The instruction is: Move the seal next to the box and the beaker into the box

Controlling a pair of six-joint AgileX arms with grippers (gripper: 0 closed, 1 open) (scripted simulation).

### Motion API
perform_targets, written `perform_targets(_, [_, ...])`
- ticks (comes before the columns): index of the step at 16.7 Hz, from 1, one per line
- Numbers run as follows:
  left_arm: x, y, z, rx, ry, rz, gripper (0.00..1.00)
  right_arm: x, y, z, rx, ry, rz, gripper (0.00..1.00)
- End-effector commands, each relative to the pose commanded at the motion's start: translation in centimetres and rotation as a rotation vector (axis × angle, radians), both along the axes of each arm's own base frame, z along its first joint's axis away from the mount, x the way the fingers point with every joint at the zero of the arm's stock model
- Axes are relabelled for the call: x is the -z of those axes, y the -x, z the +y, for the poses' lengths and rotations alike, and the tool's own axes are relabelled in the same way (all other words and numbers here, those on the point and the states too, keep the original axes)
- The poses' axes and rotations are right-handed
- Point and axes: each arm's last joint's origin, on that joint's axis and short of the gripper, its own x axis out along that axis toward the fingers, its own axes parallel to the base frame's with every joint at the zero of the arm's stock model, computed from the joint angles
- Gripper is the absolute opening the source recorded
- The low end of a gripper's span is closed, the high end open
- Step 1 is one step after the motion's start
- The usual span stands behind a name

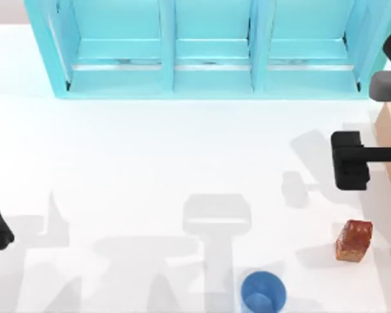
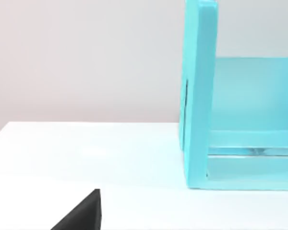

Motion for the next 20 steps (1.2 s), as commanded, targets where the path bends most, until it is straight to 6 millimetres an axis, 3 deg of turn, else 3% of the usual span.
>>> perform_targets(4, [0.0, 0.0, 0.0, 0.0, 0.0, 0.0, 1.0, 0.7, -0.1, 1.3, -0.008, -0.007, 0.046, 1.0])
perform_targets(7, [0.0, 0.0, 0.0, 0.0, 0.0, 0.0, 1.0, 2.4, 0.7, 4.7, -0.01, -0.015, 0.136, 1.0])
perform_targets(10, [0.0, 0.0, 0.0, 0.0, 0.0, 0.0, 1.0, 3.8, 2.7, 8.4, 0.003, -0.014, 0.213, 1.0])
perform_targets(13, [0.0, 0.0, 0.0, 0.0, 0.0, 0.0, 1.0, 5.4, 4.2, 10.9, 0.005, 0.008, 0.288, 1.0])
perform_targets(20, [0.0, 0.0, 0.0, 0.0, 0.0, 0.0, 1.0, 6.2, 4.4, 11.1, 0.007, 0.012, 0.301, 1.0])
